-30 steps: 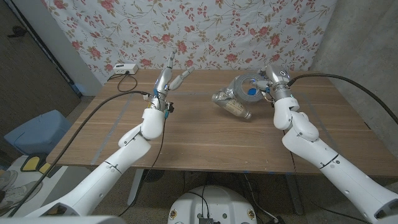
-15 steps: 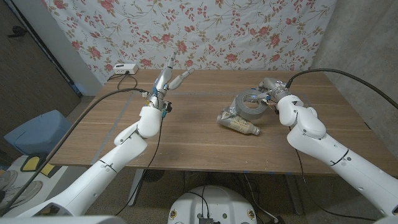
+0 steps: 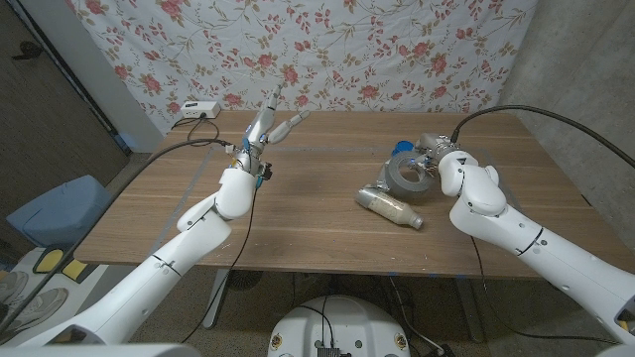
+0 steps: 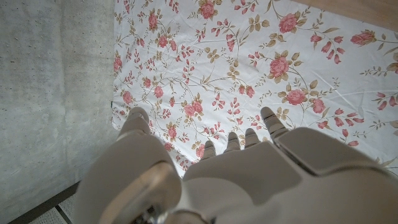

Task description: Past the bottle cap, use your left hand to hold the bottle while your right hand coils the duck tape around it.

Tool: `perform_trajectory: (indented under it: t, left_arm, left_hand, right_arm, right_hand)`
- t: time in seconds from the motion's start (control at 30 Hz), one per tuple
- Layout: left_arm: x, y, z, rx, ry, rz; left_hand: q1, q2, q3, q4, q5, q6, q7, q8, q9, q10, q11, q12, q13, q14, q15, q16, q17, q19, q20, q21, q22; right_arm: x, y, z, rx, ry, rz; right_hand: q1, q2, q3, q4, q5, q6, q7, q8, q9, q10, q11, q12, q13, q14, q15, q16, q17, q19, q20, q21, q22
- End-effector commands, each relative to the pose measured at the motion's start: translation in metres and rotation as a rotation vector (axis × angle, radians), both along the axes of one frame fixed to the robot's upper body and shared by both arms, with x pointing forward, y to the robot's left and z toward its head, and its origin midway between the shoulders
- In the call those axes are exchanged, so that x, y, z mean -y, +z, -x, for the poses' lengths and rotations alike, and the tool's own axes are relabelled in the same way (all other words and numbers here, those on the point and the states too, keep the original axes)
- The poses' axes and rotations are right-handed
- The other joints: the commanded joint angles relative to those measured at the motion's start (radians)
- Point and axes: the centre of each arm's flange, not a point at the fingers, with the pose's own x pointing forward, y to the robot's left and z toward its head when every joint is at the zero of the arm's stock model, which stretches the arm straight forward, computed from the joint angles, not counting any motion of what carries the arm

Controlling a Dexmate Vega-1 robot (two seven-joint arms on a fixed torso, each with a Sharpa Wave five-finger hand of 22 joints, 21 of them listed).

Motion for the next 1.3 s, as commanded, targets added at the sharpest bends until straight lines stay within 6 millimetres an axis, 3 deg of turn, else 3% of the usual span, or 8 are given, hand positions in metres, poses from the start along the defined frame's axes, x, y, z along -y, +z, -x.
perform_trajectory:
  t: [0.03, 0.2, 0.23, 0.3, 0.47, 0.7, 0.9, 1.3]
  left_arm:
    - [-0.003, 0.000, 0.004, 0.000, 0.008, -0.005]
    - [-0.004, 0.000, 0.007, 0.007, 0.013, -0.007]
    - [-0.004, 0.000, 0.008, 0.005, 0.010, -0.008]
    - [-0.005, 0.000, 0.009, 0.007, 0.013, -0.008]
    - [-0.007, -0.001, 0.012, 0.011, 0.014, -0.005]
    - [-0.013, -0.004, 0.014, 0.006, 0.015, 0.011]
    - [-0.020, -0.008, 0.014, -0.004, 0.002, 0.027]
    - [-0.035, -0.015, 0.013, -0.024, -0.011, 0.042]
  left_hand:
    - [-0.008, 0.002, -0.001, 0.001, 0.005, -0.066, 0.008, 0.002, 0.001, -0.084, 0.006, 0.006, 0.000, -0.075, 0.005, 0.003, 0.001, -0.087, 0.005, -0.005, 0.005]
    - [-0.008, 0.003, -0.001, 0.000, 0.005, -0.069, 0.009, 0.002, 0.001, -0.089, 0.006, 0.006, -0.002, -0.079, 0.006, 0.003, 0.001, -0.090, 0.005, -0.008, 0.005]
    - [-0.008, 0.003, -0.001, 0.000, 0.006, -0.069, 0.008, 0.002, 0.001, -0.090, 0.006, 0.006, -0.002, -0.079, 0.007, 0.004, 0.001, -0.090, 0.005, -0.008, 0.005]
    - [-0.008, 0.004, -0.001, 0.000, 0.006, -0.070, 0.009, 0.002, 0.001, -0.091, 0.009, 0.006, -0.003, -0.080, 0.007, 0.004, 0.001, -0.091, 0.005, -0.009, 0.005]
    - [-0.008, 0.005, -0.001, 0.000, 0.006, -0.073, 0.010, 0.002, 0.001, -0.095, 0.010, 0.007, -0.005, -0.084, 0.006, 0.004, 0.000, -0.093, 0.005, -0.011, 0.005]
    - [-0.008, 0.008, -0.001, -0.001, 0.006, -0.078, 0.011, 0.002, 0.001, -0.096, 0.008, 0.009, -0.008, -0.084, 0.008, 0.006, 0.000, -0.092, 0.006, -0.013, 0.006]
    - [-0.009, 0.009, -0.002, -0.001, 0.007, -0.072, 0.008, 0.006, 0.001, -0.091, 0.005, 0.014, -0.011, -0.079, 0.009, 0.010, 0.000, -0.085, 0.011, -0.013, 0.006]
    - [-0.012, 0.011, -0.004, -0.001, 0.006, -0.075, 0.004, 0.006, 0.000, -0.090, 0.004, 0.017, -0.016, -0.078, 0.007, 0.012, 0.000, -0.082, 0.010, -0.016, 0.007]
  right_arm:
    - [0.010, 0.009, -0.006, -0.074, -0.073, -0.015]
    - [0.014, 0.022, -0.008, -0.197, -0.119, 0.002]
    - [0.014, 0.025, -0.008, -0.211, -0.132, 0.010]
    - [0.015, 0.029, -0.006, -0.222, -0.146, 0.016]
    - [0.021, 0.033, -0.001, -0.176, -0.110, -0.045]
    - [0.033, 0.029, 0.007, -0.026, 0.145, -0.277]
    - [0.033, 0.026, 0.013, 0.104, 0.341, -0.446]
    - [0.022, 0.026, 0.015, 0.253, 0.509, -0.598]
  right_hand:
    - [-0.148, -0.063, -0.074, 0.058, 0.005, -0.195, -0.007, -0.004, -0.036, -0.184, 0.010, -0.107, -0.035, -0.207, -0.085, -0.052, -0.095, -0.077, 0.009, -0.052, 0.004]
    - [-0.194, -0.127, -0.144, 0.074, 0.045, -0.320, -0.024, -0.003, -0.061, -0.335, -0.002, -0.124, -0.057, -0.373, -0.058, -0.053, -0.165, -0.155, -0.009, -0.112, 0.004]
    - [-0.192, -0.143, -0.161, 0.072, 0.064, -0.359, -0.028, -0.003, -0.067, -0.366, 0.025, -0.122, -0.064, -0.412, -0.051, -0.052, -0.183, -0.168, -0.015, -0.127, 0.004]
    - [-0.190, -0.168, -0.183, 0.067, 0.087, -0.400, -0.027, -0.002, -0.073, -0.408, 0.026, -0.123, -0.071, -0.454, -0.047, -0.052, -0.203, -0.183, -0.017, -0.143, 0.004]
    - [-0.200, -0.183, -0.207, 0.072, 0.112, -0.428, -0.018, 0.003, -0.079, -0.432, 0.027, -0.117, -0.079, -0.476, -0.036, -0.044, -0.222, -0.184, -0.011, -0.156, 0.004]
    - [-0.365, -0.044, -0.232, 0.189, 0.131, -0.401, 0.067, 0.023, -0.091, -0.398, 0.114, -0.095, -0.104, -0.449, 0.032, -0.013, -0.257, -0.136, 0.073, -0.171, 0.004]
    - [-0.375, -0.001, -0.220, 0.195, 0.120, -0.386, 0.066, 0.028, -0.095, -0.395, 0.132, -0.095, -0.112, -0.451, 0.045, -0.016, -0.272, -0.153, 0.095, -0.188, 0.002]
    - [-0.402, -0.002, -0.229, 0.198, 0.096, -0.392, 0.062, 0.024, -0.099, -0.399, 0.131, -0.097, -0.121, -0.466, 0.051, -0.026, -0.294, -0.174, 0.106, -0.208, 0.001]
